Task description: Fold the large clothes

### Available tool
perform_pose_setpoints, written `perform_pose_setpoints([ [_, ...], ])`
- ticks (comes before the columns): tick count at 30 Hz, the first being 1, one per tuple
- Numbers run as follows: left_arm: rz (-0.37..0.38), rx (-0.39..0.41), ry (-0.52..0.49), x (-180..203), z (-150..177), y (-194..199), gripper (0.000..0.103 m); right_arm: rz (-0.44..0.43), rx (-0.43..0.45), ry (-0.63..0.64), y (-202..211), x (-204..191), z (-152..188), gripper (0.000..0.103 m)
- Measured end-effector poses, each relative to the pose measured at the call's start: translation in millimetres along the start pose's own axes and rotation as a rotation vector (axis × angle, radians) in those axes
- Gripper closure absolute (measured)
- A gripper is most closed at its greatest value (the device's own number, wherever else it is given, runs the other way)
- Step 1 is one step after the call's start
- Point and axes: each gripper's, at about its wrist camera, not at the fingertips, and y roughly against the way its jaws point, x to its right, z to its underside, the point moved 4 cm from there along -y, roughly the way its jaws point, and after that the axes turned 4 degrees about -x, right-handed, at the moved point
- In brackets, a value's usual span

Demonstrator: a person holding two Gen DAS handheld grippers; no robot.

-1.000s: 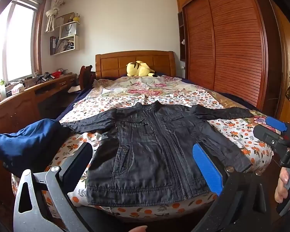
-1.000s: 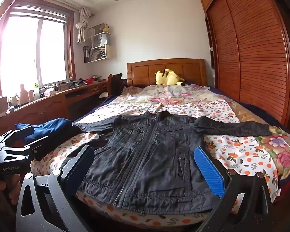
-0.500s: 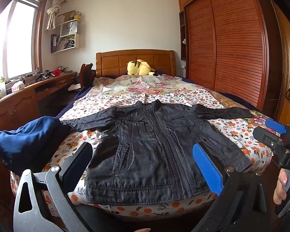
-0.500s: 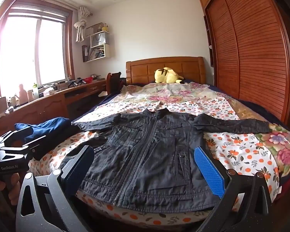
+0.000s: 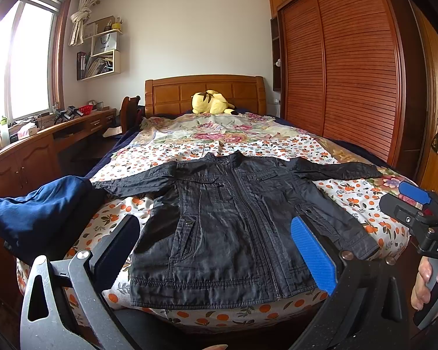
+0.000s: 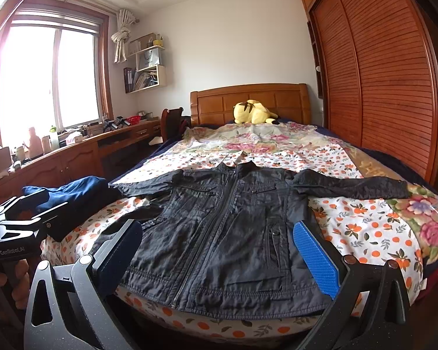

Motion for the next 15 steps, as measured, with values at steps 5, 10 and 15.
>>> perform_pose_setpoints([
  [5,-0.001,0.002,0.0,-0.3,0.4,1.0,0.0,0.001,0.0,0.001,-0.1,-0.3,-0.2,0.0],
  [10,-0.001,0.004,0.0,-0.7,0.1,2.0,0.0,0.002,-0.001,0.001,-0.2,-0.6,-0.4,0.0],
  [15,-0.002,0.006,0.0,-1.1,-1.2,3.4,0.0,0.002,0.0,0.0,-0.1,-0.8,-0.4,0.0],
])
